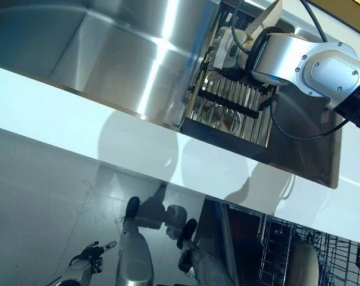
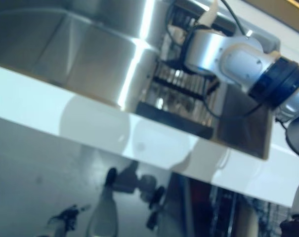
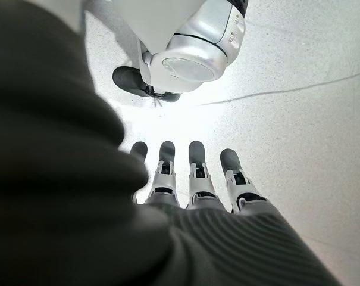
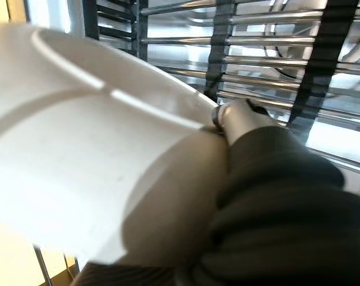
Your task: Take plates into dishwasher
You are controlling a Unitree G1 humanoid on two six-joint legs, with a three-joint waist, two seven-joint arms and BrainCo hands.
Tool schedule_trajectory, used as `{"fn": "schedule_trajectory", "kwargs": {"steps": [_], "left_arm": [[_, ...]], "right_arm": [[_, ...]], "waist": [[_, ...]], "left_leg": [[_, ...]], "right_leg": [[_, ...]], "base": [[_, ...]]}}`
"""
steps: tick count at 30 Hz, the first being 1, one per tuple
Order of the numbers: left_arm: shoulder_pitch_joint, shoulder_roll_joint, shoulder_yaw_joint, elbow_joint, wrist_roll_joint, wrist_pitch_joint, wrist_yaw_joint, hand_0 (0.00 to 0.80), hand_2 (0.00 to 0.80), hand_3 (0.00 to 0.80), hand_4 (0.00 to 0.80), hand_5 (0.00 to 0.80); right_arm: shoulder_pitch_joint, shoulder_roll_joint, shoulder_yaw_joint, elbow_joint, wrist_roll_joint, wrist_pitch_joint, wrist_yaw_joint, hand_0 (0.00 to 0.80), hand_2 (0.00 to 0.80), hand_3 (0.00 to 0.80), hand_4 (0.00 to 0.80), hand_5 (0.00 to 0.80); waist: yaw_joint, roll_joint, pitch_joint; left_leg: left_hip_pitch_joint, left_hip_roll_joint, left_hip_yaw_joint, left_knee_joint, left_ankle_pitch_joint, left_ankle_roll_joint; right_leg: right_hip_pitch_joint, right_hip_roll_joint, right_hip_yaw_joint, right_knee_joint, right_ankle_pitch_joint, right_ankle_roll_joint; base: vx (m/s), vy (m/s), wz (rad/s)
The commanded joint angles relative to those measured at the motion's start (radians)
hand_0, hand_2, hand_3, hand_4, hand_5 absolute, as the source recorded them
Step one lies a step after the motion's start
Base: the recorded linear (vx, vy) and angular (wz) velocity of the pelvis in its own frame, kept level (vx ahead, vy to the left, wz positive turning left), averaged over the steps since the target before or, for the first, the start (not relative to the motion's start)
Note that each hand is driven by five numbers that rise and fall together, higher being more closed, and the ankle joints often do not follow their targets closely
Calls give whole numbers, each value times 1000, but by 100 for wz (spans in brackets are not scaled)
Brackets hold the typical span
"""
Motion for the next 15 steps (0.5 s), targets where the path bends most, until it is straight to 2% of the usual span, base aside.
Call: {"fn": "schedule_trajectory", "kwargs": {"steps": [1, 8, 15], "left_arm": [[1, 3, 18, -1, -22, -3, -1, 0, 0, 0, 0, 0], [5, 7, 28, -2, -10, 3, -1, 0, 0, 0, 0, 0], [9, 0, 37, 13, 18, -4, 1, 0, 0, 0, 0, 0]], "right_arm": [[-12, -13, -60, 29, -32, 63, -24, 800, 800, 800, 800, 800], [-5, -22, -68, 54, 14, 80, -71, 800, 800, 800, 800, 800], [-13, -37, -72, 78, 169, 132, -145, 800, 800, 800, 800, 800]], "waist": [[26, -24, 42], [21, -28, 19], [1, -34, -36]], "left_leg": [[-10, -32, 50, -20, -12, 48], [5, -33, 54, -20, -20, 49], [41, -32, 60, -20, -38, 52]], "right_leg": [[-11, -29, -4, -1, 51, 74], [-1, -27, -1, -1, 47, 75], [22, -20, 28, -1, 36, 73]], "base": [[0, 0, 0], [-1, -4, 0], [-4, -37, -2]]}}
